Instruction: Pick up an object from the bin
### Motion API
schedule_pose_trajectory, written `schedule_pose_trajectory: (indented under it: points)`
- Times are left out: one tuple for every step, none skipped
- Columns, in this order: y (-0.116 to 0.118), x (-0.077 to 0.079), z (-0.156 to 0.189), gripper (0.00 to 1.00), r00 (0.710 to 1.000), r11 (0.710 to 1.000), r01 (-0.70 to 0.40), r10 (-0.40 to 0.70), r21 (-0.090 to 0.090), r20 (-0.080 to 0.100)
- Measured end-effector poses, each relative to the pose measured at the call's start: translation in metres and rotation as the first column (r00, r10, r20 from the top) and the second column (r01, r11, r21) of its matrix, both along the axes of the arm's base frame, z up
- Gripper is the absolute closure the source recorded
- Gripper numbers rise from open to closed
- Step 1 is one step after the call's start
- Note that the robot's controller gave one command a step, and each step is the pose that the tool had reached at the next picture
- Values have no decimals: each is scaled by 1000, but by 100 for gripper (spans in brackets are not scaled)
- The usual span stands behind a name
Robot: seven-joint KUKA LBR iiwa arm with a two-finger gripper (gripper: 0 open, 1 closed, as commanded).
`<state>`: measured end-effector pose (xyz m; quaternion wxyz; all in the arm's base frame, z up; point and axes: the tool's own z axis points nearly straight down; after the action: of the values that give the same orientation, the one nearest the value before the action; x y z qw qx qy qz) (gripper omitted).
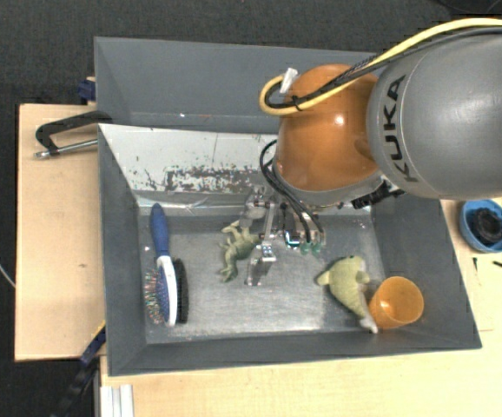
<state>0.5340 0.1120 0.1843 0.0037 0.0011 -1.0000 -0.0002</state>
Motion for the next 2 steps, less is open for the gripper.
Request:
schedule_pose_trajectory:
  points:
    - [-12, 47, -112, 0, 874, 874, -486, 486, 0, 12]
    - [-10, 49, -111, 0, 875, 875, -484, 484, 0, 13]
